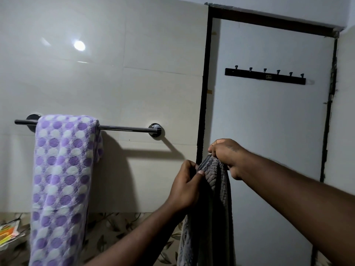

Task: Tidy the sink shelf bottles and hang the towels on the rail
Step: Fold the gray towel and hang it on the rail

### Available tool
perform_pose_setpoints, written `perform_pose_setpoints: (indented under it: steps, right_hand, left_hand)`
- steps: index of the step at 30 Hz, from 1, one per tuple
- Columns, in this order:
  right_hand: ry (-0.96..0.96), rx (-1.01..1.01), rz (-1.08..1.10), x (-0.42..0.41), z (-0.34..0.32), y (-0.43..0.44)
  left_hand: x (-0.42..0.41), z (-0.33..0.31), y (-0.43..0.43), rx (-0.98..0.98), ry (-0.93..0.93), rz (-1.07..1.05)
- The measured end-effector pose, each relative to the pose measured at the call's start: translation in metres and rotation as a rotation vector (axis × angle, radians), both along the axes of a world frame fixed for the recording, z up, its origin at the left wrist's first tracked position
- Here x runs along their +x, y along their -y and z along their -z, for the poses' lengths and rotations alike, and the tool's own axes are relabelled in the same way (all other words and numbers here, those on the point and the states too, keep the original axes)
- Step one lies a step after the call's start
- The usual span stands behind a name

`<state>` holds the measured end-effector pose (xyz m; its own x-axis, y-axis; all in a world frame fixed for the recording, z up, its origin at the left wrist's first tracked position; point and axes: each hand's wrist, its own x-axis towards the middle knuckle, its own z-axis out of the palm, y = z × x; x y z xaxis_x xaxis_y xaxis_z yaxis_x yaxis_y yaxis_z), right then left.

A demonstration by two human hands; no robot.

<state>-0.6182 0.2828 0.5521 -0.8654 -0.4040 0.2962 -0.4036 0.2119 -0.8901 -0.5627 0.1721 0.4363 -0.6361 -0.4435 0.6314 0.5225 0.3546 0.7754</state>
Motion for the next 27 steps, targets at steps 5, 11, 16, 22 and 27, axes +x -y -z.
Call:
perform_pose_setpoints:
  steps: [5, 11, 16, 22, 27]
  right_hand:
    - [-0.002, 0.007, -0.003, 0.004, 0.002, 0.004]
    - [-0.128, 0.114, -0.033, 0.001, 0.005, 0.0]
    - [-0.371, 0.183, 0.004, -0.005, 0.007, -0.005]
    - [-0.473, 0.038, 0.006, -0.017, 0.013, -0.001]
    - [-0.441, -0.191, 0.213, -0.033, -0.002, -0.01]
  left_hand:
    - [0.003, 0.012, -0.01, -0.205, 0.022, -0.058]
    - [0.003, 0.014, -0.01, -0.153, -0.067, -0.15]
    - [0.002, 0.006, -0.011, -0.02, -0.092, 0.059]
    - [0.001, 0.038, -0.021, -0.104, 0.171, 0.192]
    - [0.002, 0.065, -0.017, 0.039, 0.216, 0.259]
